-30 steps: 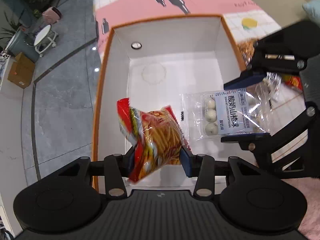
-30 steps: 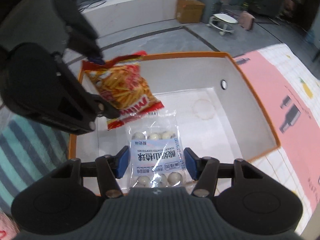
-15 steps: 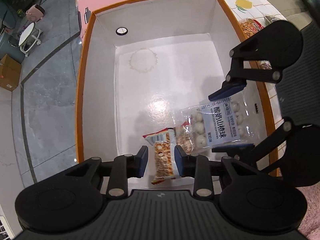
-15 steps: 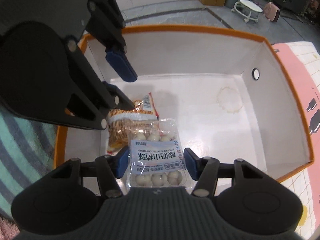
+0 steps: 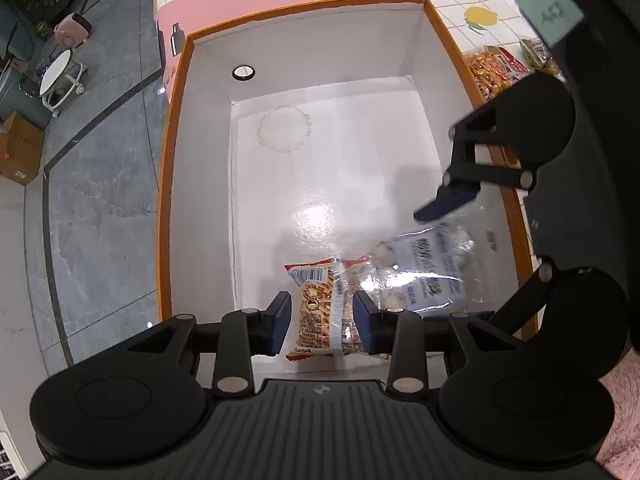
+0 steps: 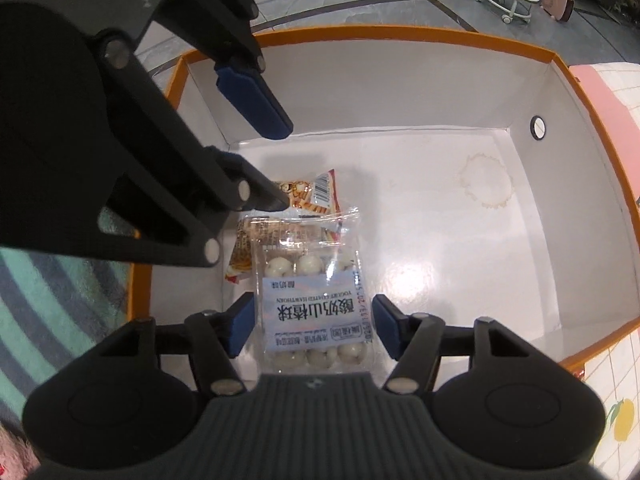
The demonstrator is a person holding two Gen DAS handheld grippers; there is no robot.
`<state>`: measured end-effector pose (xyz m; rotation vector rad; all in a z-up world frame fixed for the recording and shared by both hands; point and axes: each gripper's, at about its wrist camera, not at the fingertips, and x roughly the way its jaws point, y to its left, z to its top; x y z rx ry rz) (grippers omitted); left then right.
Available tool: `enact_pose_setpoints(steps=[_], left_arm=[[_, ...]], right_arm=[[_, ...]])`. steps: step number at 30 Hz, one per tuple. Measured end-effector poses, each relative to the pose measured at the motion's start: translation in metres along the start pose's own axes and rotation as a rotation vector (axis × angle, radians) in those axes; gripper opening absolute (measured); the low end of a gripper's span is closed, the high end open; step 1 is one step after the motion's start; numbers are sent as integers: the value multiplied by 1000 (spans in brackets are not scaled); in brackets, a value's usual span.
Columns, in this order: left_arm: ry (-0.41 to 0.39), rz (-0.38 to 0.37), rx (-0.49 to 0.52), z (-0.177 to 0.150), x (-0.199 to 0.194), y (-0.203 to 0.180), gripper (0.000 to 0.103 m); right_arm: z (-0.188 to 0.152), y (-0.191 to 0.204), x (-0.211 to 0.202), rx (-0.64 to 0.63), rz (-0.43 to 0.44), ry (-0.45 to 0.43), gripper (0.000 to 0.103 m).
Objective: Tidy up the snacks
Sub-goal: 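Withdraw both tools from the box back toward the snack pile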
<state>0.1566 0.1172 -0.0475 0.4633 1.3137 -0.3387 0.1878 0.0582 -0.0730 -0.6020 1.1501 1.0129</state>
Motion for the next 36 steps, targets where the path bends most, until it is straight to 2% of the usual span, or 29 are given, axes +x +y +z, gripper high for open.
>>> enact_pose_setpoints(steps=[5,13,19,25,31,36], left_arm=[[-15,7,6,-2,-4,-6,49],[-77,10,2,-2,-25,-14,53],[-194,-6,-61,1,-55,-27,55],[-323,-36,-128,4,-93,-51,55],[-462,-43,-171,4,-124,-85,59],[-520,-67,-206,6,-125,-115,59]], right_arm=[[-2,-4,-10,18,-54,-34,71],[-16,-13,-53,94,-118,-158,71],[-46,-20,-92,205,-155,-272,71],[-80,-23,-114,306,-229,-339,71],[-121,-25,-137,406,-365,-413,71],[-153,-24,-147,491,-442,-455,71]])
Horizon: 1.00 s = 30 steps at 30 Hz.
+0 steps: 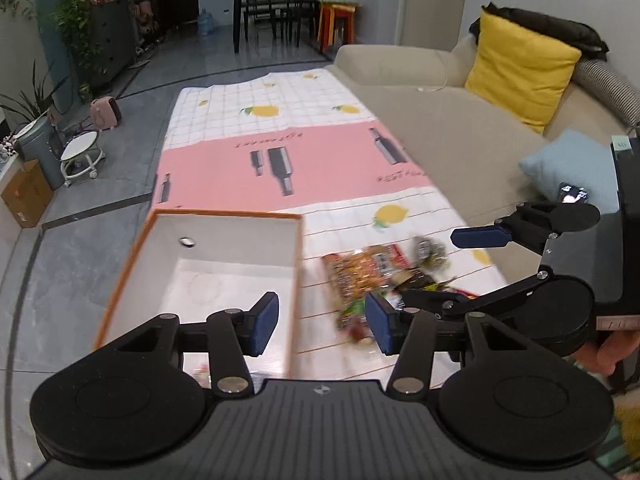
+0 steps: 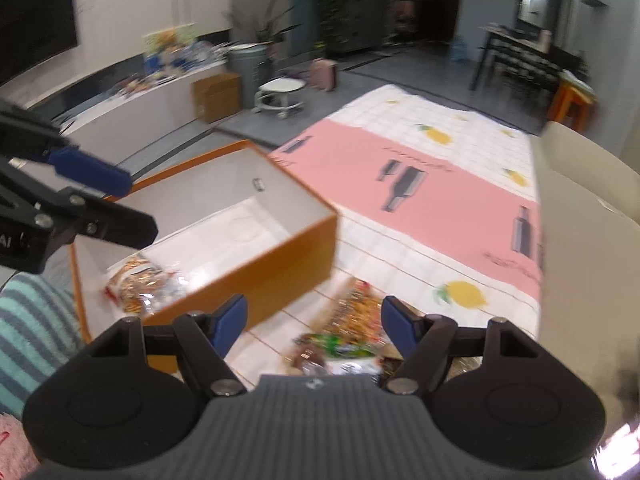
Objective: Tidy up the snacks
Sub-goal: 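Withdraw both tools from the box back toward the snack pile, then grasp the clear dark-snack packet with the left tool while the right tool grasps the red spicy bag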
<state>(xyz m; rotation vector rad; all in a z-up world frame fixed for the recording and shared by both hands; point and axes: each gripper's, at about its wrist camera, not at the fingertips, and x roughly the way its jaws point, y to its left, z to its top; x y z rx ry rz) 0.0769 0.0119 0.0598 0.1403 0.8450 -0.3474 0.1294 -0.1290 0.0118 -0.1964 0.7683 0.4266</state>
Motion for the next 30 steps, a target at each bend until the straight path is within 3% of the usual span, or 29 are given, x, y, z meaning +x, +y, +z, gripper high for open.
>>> enact_pose_setpoints(steps=[7,14,18,25,30], left_arm=[[-25,-38,11,-16,11,-43,59],[12,-92,-69,-33,46,-53,59],[28,-90,-68,-40,63,-56,60],[69,-97,-10,-47,96,-63,62],[100,-59,49,-52,123,-66,68]], right_arm=[[-38,-28,-20,31,-80,-45,71],[-88,-41,-22,26,-140,-29,71],[-111,-44,-17,-10,-230,-37,71],[-128,-65,2,56,-184,-4,71],[-132,-71,20,67,-171,29,71]])
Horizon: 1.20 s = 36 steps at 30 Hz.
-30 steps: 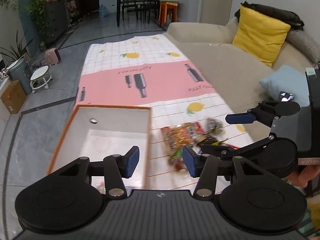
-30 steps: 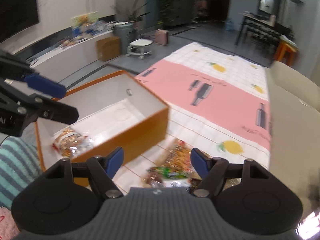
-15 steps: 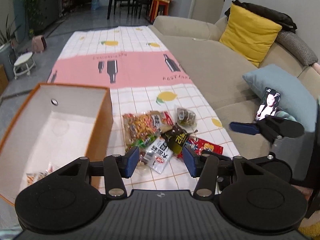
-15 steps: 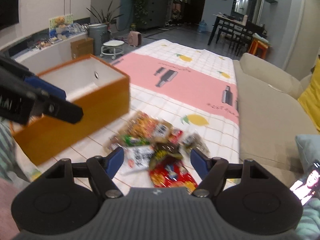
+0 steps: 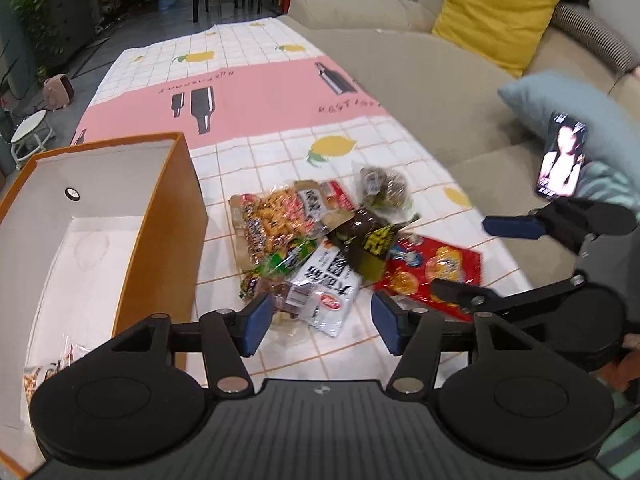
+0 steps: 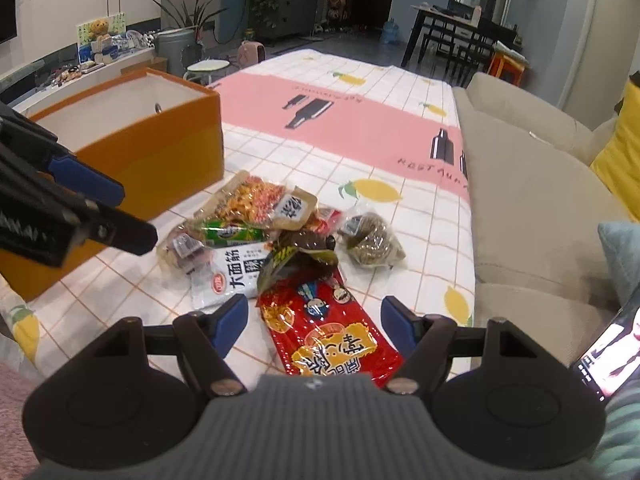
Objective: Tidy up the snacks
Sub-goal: 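Grasp the clear dark-snack packet with the left tool while the right tool grasps the red spicy bag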
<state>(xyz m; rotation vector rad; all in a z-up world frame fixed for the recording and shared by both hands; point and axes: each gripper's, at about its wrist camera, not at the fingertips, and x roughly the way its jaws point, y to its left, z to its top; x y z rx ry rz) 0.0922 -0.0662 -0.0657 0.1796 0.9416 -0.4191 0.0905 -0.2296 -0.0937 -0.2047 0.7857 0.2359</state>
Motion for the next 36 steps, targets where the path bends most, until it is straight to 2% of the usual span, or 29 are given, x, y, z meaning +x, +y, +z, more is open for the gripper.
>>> enact_pose_setpoints(steps=[4,6,11,16,21,26,30,36], left_arm=[[31,37,3,-1,20,5,69],[41,32,-13,-1,27,8,72],[54,18,-56,-1,43,15,73],[75,33,-35,1,58,17,73],[86,43,-47,2,67,21,73],[96,32,-61,1,74,23,71],[98,30,-56,0,75,22,61],[100,34,-69,-1,71,23,53]], right_arm=[[-1,-3,17,5,12,44,73],[-3,-2,25,-8,16,69,81],[-6,-3,45,-56,17,115,83],[-7,-5,63,-108,31,131,89],[-8,-3,78,-150,34,161,89],[-8,-12,82,-66,73,188,88],[-8,-16,83,-15,98,204,78],[-5,-17,79,44,122,216,73]])
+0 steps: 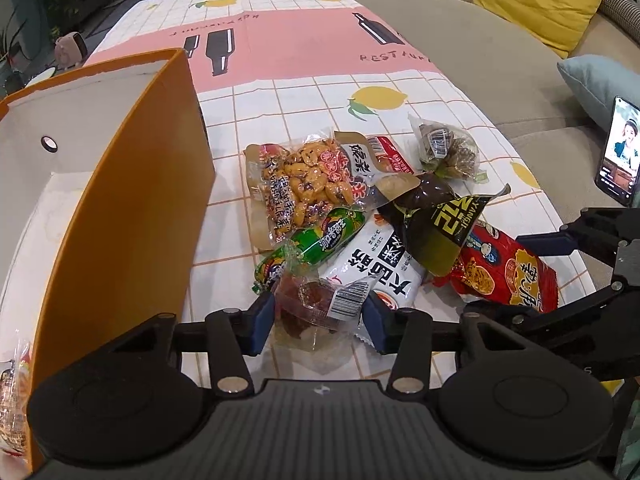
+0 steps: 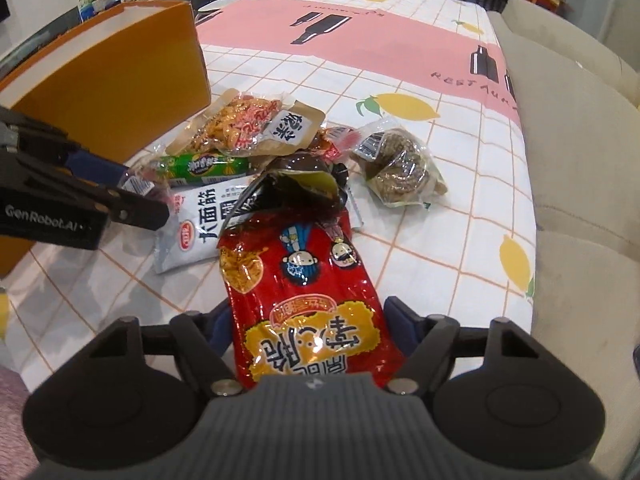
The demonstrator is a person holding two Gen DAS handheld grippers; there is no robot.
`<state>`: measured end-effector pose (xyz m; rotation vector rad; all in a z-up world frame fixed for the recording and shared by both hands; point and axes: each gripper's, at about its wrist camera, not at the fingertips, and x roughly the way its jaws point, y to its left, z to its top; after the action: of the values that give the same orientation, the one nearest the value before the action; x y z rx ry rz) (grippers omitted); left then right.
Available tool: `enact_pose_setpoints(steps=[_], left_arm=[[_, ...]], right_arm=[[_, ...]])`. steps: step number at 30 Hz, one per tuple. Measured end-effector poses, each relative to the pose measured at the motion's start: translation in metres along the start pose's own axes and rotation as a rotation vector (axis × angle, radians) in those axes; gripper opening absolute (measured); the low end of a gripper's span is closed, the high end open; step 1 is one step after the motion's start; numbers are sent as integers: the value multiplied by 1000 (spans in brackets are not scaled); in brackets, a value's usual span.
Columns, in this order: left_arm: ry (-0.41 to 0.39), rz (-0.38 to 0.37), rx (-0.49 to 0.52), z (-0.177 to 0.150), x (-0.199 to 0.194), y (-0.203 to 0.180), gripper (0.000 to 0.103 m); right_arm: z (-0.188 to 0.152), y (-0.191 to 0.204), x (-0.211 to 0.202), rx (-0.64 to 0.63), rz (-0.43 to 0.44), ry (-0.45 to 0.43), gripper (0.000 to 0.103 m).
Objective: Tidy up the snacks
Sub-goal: 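Grasp the clear dark-snack packet with the left tool while the right tool grasps the red spicy bag, then carry both packets over the orange box and open both tools to drop them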
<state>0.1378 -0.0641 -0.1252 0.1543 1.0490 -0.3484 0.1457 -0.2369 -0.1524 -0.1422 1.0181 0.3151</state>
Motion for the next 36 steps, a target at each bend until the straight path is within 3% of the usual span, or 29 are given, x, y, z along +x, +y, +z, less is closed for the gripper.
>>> enact_pose_setpoints(steps=[9,17,23,29,36], left_arm=[[-7,25,-21,-6,-22,1,52],[-42,24,-32,-11,-46,1,51],[-68,7,-51,-14,-61,4,51],[-135,-10,-67,-16,-90,9,51],[-219,25,-129,-17,-135,37,51]], right_arm=[[0,11,-15,37,17,41,73],[0,11,-31,179,162,73,73],[0,16,-48,230,225,45,73],[9,29,-75,217,235,-14,73],[45,47,-107,155,242,-110,73]])
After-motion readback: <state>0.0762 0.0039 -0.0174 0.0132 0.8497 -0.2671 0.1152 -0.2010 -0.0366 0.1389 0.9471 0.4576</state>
